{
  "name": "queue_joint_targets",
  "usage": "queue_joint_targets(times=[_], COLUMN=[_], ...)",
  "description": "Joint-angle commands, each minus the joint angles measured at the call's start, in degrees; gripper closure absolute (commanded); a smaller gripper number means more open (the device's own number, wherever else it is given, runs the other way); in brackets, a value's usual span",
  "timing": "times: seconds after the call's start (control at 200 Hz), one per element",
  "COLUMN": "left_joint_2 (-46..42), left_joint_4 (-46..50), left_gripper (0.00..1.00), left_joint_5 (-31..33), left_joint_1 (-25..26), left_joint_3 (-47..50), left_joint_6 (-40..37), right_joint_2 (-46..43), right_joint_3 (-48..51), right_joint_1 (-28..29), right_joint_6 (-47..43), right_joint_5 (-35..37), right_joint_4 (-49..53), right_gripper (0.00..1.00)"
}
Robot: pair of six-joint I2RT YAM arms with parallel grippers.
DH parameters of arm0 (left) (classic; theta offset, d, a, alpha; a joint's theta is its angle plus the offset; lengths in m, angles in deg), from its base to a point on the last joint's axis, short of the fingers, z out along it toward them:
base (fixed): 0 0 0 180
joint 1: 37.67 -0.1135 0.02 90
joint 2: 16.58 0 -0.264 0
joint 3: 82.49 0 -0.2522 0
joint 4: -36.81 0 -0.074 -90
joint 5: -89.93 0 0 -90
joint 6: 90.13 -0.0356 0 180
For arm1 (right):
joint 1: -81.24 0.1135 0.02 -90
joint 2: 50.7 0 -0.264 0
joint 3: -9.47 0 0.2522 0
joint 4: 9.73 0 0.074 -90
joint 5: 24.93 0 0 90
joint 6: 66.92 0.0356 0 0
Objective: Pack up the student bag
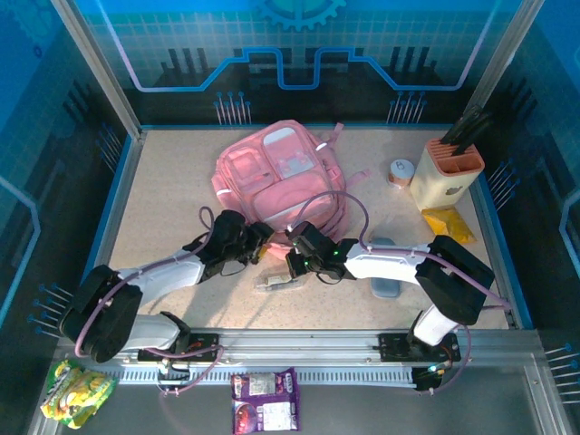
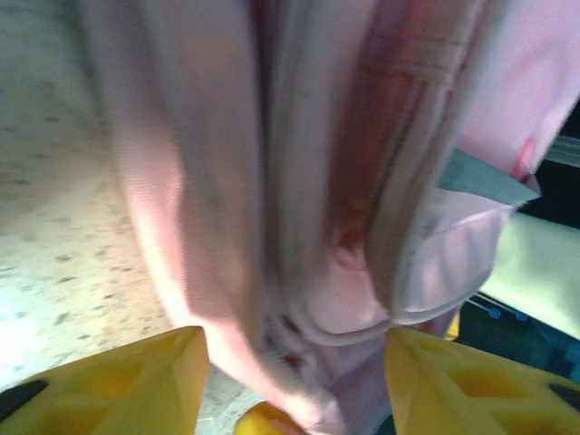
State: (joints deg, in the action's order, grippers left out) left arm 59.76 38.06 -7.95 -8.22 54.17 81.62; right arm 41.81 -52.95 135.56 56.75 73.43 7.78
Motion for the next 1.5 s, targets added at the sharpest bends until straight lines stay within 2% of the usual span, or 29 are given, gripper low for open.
queue_joint_targets(times=[0.0,0.2,0.28,0.37,0.445,0.6,0.68,0.765,0.88,0.995,1.176,1.226,1.346,1.491], left_joint_2=[4.58,5.76,4.04,1.78,-0.35,-6.53,-9.30,-11.06,-10.87,-9.46,-5.55,-3.85,1.11,4.80], left_joint_4=[-9.23,-7.74,-2.69,3.61,6.37,14.04,18.65,22.39,24.78,23.83,25.41,25.78,26.76,22.66], left_gripper=[0.51,0.71,0.87,1.00,1.00,1.00,1.00,1.00,1.00,1.00,1.00,1.00,1.00,1.00], left_joint_5=[-1.75,1.13,3.68,6.74,7.70,7.44,5.78,5.44,4.44,3.06,3.22,3.25,1.56,0.24], left_joint_1=[1.33,3.33,3.29,2.91,1.39,-5.87,-10.64,-14.62,-19.12,-22.70,-25.91,-27.01,-28.57,-28.57], left_joint_3=[0.66,0.05,-0.49,-1.26,-1.27,-1.90,-3.30,-4.95,-6.49,-7.48,-12.54,-14.29,-19.02,-20.61], left_joint_6=[5.20,5.27,3.90,1.65,-0.96,-9.77,-13.92,-18.44,-21.82,-23.07,-27.71,-29.00,-32.35,-34.24], right_joint_2=[0.92,0.71,0.37,-0.92,-2.42,-5.96,-8.53,-11.31,-12.68,-9.92,-6.77,-6.39,-6.17,-4.31], right_joint_3=[-3.31,-3.63,-3.72,-3.05,-2.56,-0.28,1.72,3.69,4.96,2.57,0.82,-0.18,-1.30,-2.62], right_joint_1=[0.93,0.96,1.05,0.96,0.79,-0.61,-2.85,-7.36,-12.75,-15.82,-21.90,-21.48,-14.88,-10.61], right_joint_6=[-0.07,-1.53,-1.96,-2.36,-3.13,-5.41,-5.72,-5.71,-8.04,-11.58,-11.86,-13.12,-17.39,-16.93], right_joint_5=[0.92,2.31,2.95,4.59,5.15,7.66,8.24,5.03,1.72,3.04,-1.11,-1.08,1.86,-4.42], right_joint_4=[0.70,1.28,2.54,3.82,5.33,10.65,12.59,13.63,12.32,13.19,9.63,9.56,7.91,5.67], right_gripper=[1.00,1.00,1.00,1.00,1.00,1.00,1.00,1.00,1.00,1.00,1.00,1.00,1.00,1.00])
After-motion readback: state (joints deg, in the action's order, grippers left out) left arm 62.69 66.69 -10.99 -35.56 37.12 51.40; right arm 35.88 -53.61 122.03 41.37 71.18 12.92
